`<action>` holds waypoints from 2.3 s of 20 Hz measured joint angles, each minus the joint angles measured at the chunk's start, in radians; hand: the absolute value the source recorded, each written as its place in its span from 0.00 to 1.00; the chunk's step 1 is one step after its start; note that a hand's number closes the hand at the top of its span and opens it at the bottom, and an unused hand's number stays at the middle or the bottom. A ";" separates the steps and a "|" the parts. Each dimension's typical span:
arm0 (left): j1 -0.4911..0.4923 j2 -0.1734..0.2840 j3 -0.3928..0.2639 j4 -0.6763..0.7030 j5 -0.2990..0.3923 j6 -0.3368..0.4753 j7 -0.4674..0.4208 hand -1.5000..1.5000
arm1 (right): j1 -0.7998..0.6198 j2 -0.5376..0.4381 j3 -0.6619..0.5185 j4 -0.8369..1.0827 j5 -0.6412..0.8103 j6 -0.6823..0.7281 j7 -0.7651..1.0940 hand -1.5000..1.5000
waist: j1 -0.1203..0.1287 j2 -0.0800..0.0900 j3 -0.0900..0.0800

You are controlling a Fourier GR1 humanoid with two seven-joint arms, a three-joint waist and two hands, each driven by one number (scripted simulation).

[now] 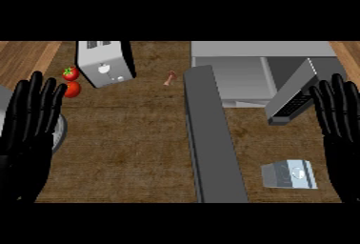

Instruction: Pick up the milk, place it into the microwave and close the microwave

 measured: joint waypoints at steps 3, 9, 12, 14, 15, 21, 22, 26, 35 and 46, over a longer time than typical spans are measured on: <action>0.021 -0.008 -0.002 -0.016 -0.036 0.020 0.005 0.00 | 0.040 -0.007 -0.010 -0.087 -0.056 0.028 0.032 0.00 | -0.002 0.007 -0.003; 0.109 -0.064 -0.007 -0.046 -0.044 0.086 0.060 0.00 | 0.199 0.002 0.086 -0.230 -0.248 0.149 0.061 0.00 | -0.006 0.008 -0.005; 0.165 -0.084 -0.015 -0.061 -0.016 0.094 0.064 0.00 | 0.267 -0.003 0.137 -0.270 -0.308 0.197 0.076 0.00 | -0.006 0.010 -0.005; 0.202 -0.092 -0.051 -0.064 -0.025 0.116 0.042 0.00 | 0.314 -0.007 0.157 -0.276 -0.313 0.227 0.066 0.00 | -0.006 0.011 -0.006; 0.233 -0.096 -0.058 -0.075 -0.017 0.110 0.032 0.00 | 0.333 -0.009 0.166 -0.277 -0.315 0.239 0.061 0.00 | -0.005 0.011 -0.006; 0.340 -0.086 -0.033 -0.127 0.035 0.069 -0.011 0.00 | 0.446 0.013 0.187 -0.280 -0.303 0.257 -0.018 0.00 | -0.005 0.012 -0.006; 0.362 -0.088 -0.034 -0.127 0.041 0.060 -0.026 0.00 | 0.453 0.021 0.194 -0.281 -0.295 0.247 -0.024 0.00 | -0.004 0.012 -0.006; 0.400 -0.081 -0.025 -0.146 0.059 0.041 -0.033 0.00 | 0.475 0.016 0.151 -0.274 -0.271 0.240 -0.053 0.00 | -0.003 0.013 -0.006; 0.501 -0.095 -0.044 -0.172 0.063 0.004 -0.101 0.00 | 0.466 0.012 0.026 -0.187 -0.277 0.243 -0.078 0.00 | 0.001 0.014 -0.006; 0.552 -0.093 -0.022 -0.154 0.084 -0.040 -0.158 0.00 | 0.392 0.012 -0.104 0.127 -0.233 0.291 -0.239 0.00 | 0.002 0.015 -0.006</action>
